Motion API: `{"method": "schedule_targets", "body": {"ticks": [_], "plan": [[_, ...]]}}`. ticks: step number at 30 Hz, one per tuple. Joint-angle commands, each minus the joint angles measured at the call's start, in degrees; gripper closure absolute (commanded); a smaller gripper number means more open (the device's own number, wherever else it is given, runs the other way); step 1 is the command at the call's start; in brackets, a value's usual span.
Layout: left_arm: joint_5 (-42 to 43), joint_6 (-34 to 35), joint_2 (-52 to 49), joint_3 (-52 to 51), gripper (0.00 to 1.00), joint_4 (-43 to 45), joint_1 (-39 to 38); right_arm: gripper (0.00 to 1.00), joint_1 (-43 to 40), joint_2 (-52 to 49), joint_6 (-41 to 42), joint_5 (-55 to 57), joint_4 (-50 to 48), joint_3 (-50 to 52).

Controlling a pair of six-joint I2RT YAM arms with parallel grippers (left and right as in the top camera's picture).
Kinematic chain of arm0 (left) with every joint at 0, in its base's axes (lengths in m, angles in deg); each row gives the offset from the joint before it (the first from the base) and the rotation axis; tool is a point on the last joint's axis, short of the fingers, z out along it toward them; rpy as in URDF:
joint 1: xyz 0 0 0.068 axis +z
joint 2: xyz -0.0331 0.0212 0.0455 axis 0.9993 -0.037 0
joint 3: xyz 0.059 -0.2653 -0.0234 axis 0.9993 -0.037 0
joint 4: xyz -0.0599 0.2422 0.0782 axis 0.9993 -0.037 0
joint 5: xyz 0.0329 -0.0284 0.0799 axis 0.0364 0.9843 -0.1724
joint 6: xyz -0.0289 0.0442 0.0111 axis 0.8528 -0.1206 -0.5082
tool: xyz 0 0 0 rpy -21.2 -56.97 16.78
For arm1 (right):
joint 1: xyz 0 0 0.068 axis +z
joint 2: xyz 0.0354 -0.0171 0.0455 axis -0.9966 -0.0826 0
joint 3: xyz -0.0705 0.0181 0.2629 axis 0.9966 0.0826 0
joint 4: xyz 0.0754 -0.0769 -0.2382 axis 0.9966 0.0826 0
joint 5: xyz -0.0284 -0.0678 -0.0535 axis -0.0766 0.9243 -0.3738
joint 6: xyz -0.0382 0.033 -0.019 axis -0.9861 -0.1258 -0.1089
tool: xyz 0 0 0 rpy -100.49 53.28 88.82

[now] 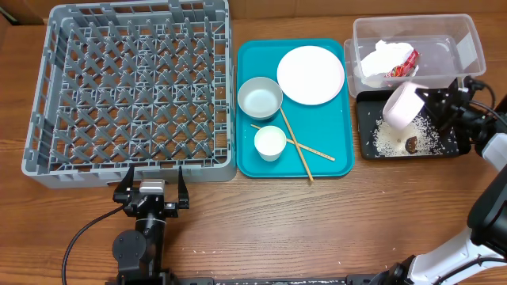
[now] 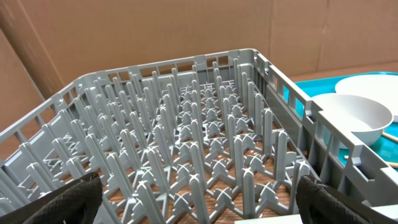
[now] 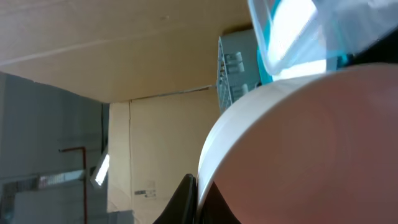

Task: Sort waste into correct bins and load items into the dishwasher
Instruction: 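Tip the rice bowl over the black tray to dump the rice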

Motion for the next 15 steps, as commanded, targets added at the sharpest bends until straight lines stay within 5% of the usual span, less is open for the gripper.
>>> {"method": "schedule_targets", "body": {"ticks": [1,15], "plan": [[0.15,-1.05,0.39,-0.24,0.00,-0.07,0.59,0.96,0.42,0.96,3.65,-0.22,-1.36,-0.44],[0.15,-1.05,0.39,-0.24,0.00,-0.07,0.59,0.96,3.74,3.28,7.65,-4.50,-19.65,-0.44]]}}
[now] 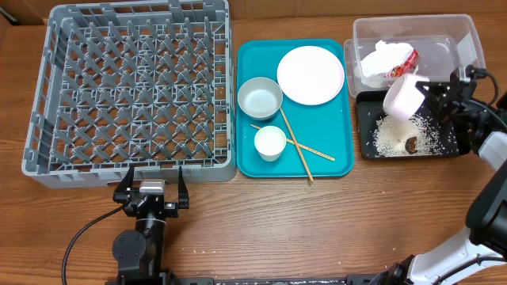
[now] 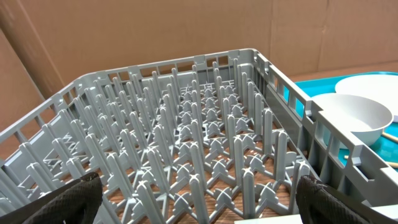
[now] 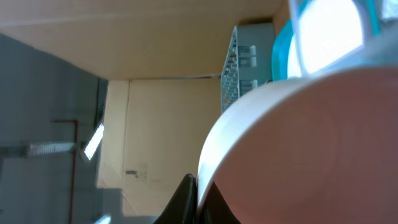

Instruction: Sort waste into correct bins and load items into the dishwasher

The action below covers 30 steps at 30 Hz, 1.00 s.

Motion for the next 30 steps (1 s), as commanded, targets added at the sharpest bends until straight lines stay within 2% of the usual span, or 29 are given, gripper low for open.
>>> {"method": "schedule_targets", "body": {"ticks": [1,3,6,13,16,18,22,27,30], "plan": [[0.15,-1.05,0.37,-0.24,0.00,-0.07,0.59,0.96,2.34,3.78,0.35,-1.90,-4.63,-0.50],[0.15,-1.05,0.37,-0.24,0.00,-0.07,0.59,0.96,2.38,4.66,3.39,-1.84,-6.91,-0.50],[0.15,-1.05,0.37,-0.24,0.00,-0.07,0.59,0.96,2.27,4.81,12.41,-1.64,-13.20,-0.50],[0.15,-1.05,0.37,-0.24,0.00,-0.07,0.59,0.96,2.27,6.67,16.06,-1.44,-14.03,-0.50],[0.15,-1.05,0.37,-0.24,0.00,-0.07,0.59,0.96,1.90,9.55,22.38,-1.88,-14.19,-0.50],[0.15,-1.05,0.39,-0.24,0.00,-0.07,0.59,0.96,1.90,11.72,22.43,-1.88,-15.89,-0.50],[0.15,-1.05,0.37,-0.24,0.00,-0.07,0.59,0.96,3.82,13.92,24.17,-1.84,-27.21,-0.50],[0.15,-1.05,0.37,-0.24,0.00,-0.07,0.59,0.96,11.96,13.90,24.37,1.68,-27.19,-0.50],[0.15,-1.05,0.37,-0.24,0.00,-0.07,0.59,0.96,18.38,13.86,21.77,6.36,-26.34,-0.50]]}}
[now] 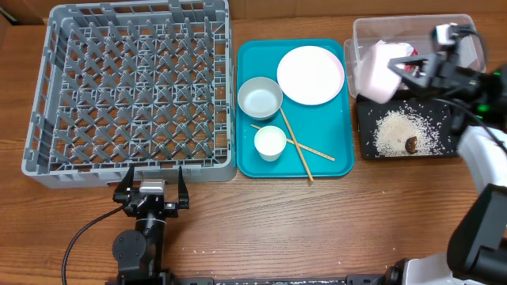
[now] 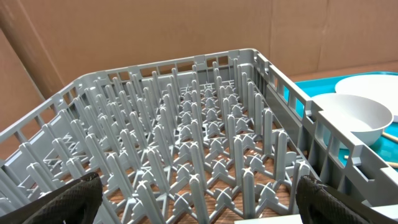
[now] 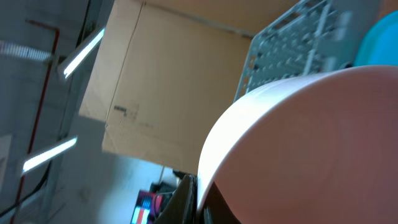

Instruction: Sort waste into correct bins and load items into the dishwasher

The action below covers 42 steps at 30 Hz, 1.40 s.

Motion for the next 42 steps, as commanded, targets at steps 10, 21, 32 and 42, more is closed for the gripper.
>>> {"method": "schedule_targets", "body": {"ticks": [10,21,32,42], "plan": [[0.15,-1.05,0.37,-0.24,0.00,-0.04,0.59,0.96,12.24,0.59,-30.71,24.52,40.11,-0.46],[0.15,-1.05,0.37,-0.24,0.00,-0.04,0.59,0.96,15.69,0.59,-45.42,37.64,65.85,-8.11],[0.15,-1.05,0.37,-0.24,0.00,-0.04,0.59,0.96,30.21,0.59,-56.89,73.92,92.89,-26.56],[0.15,-1.05,0.37,-0.24,0.00,-0.04,0.59,0.96,38.40,-9.99,-61.51,84.26,95.76,-26.53]]}}
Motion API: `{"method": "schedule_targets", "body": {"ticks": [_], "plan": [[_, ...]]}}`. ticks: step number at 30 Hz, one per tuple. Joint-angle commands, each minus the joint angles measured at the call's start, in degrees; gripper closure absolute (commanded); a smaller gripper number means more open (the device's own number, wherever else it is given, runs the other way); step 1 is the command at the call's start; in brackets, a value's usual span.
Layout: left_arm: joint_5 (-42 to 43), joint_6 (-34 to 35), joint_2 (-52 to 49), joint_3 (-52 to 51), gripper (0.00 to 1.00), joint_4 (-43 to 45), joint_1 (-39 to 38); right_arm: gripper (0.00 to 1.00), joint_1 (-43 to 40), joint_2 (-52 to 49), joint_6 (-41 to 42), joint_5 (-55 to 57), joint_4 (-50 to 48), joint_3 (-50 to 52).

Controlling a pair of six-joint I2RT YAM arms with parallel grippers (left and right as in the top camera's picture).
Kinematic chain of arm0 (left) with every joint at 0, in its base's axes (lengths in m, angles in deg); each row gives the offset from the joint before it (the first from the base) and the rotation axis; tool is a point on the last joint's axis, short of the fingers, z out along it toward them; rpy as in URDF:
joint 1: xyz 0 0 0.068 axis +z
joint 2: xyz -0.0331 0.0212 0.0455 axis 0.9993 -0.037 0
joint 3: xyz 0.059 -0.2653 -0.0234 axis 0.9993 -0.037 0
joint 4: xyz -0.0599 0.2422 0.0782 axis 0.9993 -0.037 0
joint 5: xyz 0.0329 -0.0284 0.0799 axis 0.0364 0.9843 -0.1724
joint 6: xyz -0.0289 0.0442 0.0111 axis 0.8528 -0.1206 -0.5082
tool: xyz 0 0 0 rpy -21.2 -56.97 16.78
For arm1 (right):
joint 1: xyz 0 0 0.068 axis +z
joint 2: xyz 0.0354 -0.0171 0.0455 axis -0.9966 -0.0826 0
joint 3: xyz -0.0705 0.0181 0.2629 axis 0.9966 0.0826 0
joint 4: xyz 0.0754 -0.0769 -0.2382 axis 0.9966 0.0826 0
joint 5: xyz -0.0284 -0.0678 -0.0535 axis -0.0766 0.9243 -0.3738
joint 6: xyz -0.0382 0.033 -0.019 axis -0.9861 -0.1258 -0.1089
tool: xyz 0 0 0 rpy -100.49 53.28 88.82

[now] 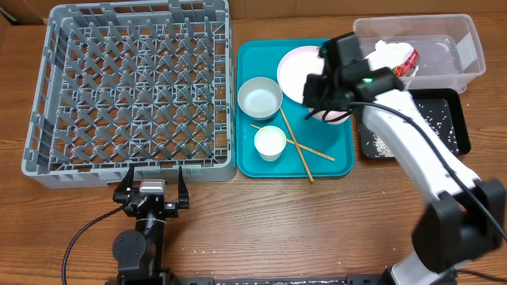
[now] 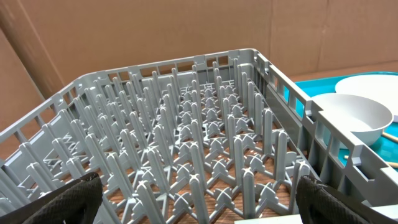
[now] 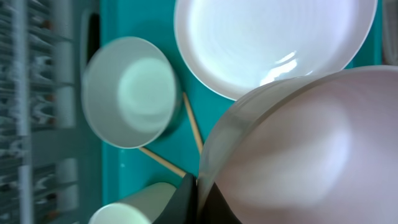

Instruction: Sort waste into correct bins and load items into the dishwasher

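My right gripper [image 1: 326, 89] is shut on the rim of a pink bowl [image 3: 298, 149], held over the right part of the teal tray [image 1: 247, 162]. Under it lies a white plate [image 3: 273, 37], partly hidden by the arm in the overhead view. Also on the tray are a white bowl [image 1: 260, 97], a small white cup [image 1: 270, 142] and crossed chopsticks [image 1: 303, 150]. The grey dish rack [image 1: 47, 150] stands at the left. My left gripper [image 2: 199, 202] is open at the rack's near edge, holding nothing.
A clear bin [image 1: 467, 47] with crumpled paper and a red wrapper [image 1: 405, 63] stands at the back right. In front of it is a black tray [image 1: 455, 131] with spilled rice. The right arm crosses above that tray's left part.
My right gripper has moved left with the pink bowl, from the left end of the clear bin to over the teal tray by the plate. The left arm has not moved.
The right gripper held the pink bowl tilted over the black tray, with rice and a dark scrap lying there. Then it held the bowl slightly farther back, then at the clear bin's left end, and now over the teal tray. The left gripper stayed open at the rack.
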Motion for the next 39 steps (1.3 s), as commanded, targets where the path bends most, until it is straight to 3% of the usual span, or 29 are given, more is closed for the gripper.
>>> {"method": "schedule_targets", "body": {"ticks": [1,12,14,16,27,29,35,38,39], "plan": [[0.15,-1.05,0.37,-0.24,0.00,-0.02,0.59,0.96,0.44,-6.12,-1.51,2.71,-0.04,-1.07],[0.15,-1.05,0.37,-0.24,0.00,-0.04,0.59,0.96,0.50,-13.00,-1.51,-1.57,1.25,-0.87],[0.15,-1.05,0.37,-0.24,0.00,-0.04,0.59,0.79,0.50,-13.31,-1.51,-1.99,1.64,-0.83],[0.15,-1.05,0.37,-0.24,0.00,-0.04,0.59,0.71,0.48,-13.29,-1.51,-2.23,1.70,-0.96],[0.15,-1.05,0.37,-0.24,0.00,-0.04,0.59,0.61,1.11,-9.92,-0.50,-8.04,19.12,-15.47],[0.15,-1.05,0.37,-0.24,0.00,-0.04,0.59,0.60,2.67,-10.32,0.48,-8.00,22.12,-15.15],[0.15,-1.05,0.37,-0.24,0.00,-0.04,0.59,0.53,8.66,-10.80,6.12,-5.81,17.94,-7.96],[0.15,-1.05,0.37,-0.24,0.00,-0.04,0.59,0.54,10.27,-11.50,11.04,-1.81,15.82,-3.93],[0.15,-1.05,0.37,-0.24,0.00,-0.04,0.59,0.59,10.29,-11.58,12.17,-0.87,14.69,-2.71]]}}
